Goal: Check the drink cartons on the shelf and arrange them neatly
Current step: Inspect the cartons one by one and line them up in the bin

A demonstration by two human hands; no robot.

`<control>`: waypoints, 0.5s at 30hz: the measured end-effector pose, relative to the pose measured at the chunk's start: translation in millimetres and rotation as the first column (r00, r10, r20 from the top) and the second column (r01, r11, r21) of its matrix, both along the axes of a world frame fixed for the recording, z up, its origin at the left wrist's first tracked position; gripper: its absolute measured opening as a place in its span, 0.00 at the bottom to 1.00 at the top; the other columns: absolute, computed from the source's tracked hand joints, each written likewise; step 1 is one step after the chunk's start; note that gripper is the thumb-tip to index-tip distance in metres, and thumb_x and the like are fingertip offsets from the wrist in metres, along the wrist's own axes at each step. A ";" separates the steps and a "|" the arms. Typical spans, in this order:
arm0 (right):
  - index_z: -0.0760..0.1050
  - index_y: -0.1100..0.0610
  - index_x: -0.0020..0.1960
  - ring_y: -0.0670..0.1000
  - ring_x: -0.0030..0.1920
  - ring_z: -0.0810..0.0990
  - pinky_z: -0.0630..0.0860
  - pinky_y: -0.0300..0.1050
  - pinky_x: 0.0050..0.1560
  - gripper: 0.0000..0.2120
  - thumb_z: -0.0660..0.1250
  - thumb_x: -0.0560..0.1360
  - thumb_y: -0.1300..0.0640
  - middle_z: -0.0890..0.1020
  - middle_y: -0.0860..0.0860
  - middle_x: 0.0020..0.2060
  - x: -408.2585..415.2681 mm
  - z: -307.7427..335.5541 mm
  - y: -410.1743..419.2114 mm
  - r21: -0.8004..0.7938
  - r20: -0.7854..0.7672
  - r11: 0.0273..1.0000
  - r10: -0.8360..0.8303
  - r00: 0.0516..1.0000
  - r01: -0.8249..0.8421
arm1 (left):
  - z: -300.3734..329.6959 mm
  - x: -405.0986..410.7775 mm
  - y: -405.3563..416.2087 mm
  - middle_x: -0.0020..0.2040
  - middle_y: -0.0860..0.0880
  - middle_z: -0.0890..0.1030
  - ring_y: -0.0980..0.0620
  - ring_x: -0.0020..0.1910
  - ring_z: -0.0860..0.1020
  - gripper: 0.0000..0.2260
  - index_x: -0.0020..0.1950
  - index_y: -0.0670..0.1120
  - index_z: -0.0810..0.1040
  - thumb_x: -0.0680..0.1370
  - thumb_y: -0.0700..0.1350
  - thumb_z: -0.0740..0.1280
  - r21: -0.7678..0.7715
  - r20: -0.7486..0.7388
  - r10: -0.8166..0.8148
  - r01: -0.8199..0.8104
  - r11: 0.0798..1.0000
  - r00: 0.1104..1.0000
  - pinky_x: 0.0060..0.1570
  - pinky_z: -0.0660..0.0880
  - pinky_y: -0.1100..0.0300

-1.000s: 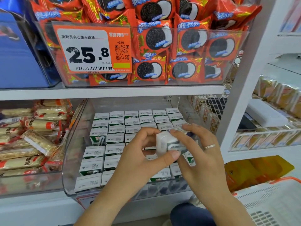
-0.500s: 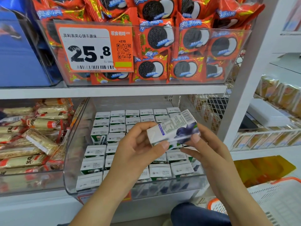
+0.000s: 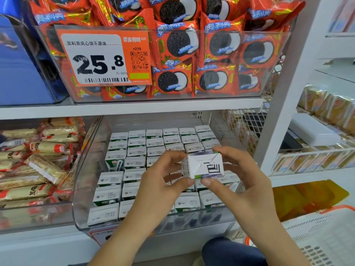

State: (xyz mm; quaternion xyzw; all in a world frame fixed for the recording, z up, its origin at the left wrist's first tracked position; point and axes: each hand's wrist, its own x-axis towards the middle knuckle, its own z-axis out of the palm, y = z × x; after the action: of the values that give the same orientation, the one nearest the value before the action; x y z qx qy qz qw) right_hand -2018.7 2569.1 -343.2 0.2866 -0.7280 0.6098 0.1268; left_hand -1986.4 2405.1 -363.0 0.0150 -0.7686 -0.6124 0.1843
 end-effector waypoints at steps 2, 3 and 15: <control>0.73 0.39 0.58 0.45 0.56 0.78 0.75 0.37 0.53 0.22 0.72 0.65 0.44 0.78 0.38 0.52 0.2 1.7 -0.4 0.021 -0.031 1.000 -0.003 1.000 0.003 | 0.0 -0.4 1.1 0.51 0.61 0.83 0.61 0.52 0.81 0.21 0.48 0.61 0.77 0.70 0.36 0.75 0.018 0.007 -0.026 0.025 1.000 1.000 0.50 0.77 0.66; 0.73 0.39 0.58 0.45 0.56 0.78 0.75 0.37 0.53 0.22 0.72 0.65 0.44 0.78 0.38 0.53 0.1 2.1 -0.1 0.024 -0.043 1.000 -0.001 0.999 0.002 | 0.1 -0.4 1.9 0.51 0.60 0.83 0.61 0.53 0.81 0.21 0.48 0.63 0.77 0.70 0.36 0.75 0.022 0.009 -0.038 0.038 0.999 0.999 0.51 0.77 0.65; 0.75 0.43 0.57 0.41 0.54 0.76 0.70 0.27 0.51 0.21 0.73 0.65 0.46 0.74 0.41 0.52 1.3 -2.5 -1.2 0.082 -0.225 0.991 -0.085 0.971 0.106 | -3.9 4.2 15.6 0.47 0.65 0.83 0.65 0.47 0.81 0.21 0.51 0.66 0.76 0.75 0.37 0.69 -0.079 0.076 -0.190 0.196 0.978 0.979 0.44 0.73 0.74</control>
State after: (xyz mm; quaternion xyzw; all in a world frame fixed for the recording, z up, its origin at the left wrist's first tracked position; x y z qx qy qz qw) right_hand -2017.4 2568.0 -345.7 0.3227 -0.7499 0.5328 0.2227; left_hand -1982.3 2420.7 -366.9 -0.0467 -0.7978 -0.5930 0.0982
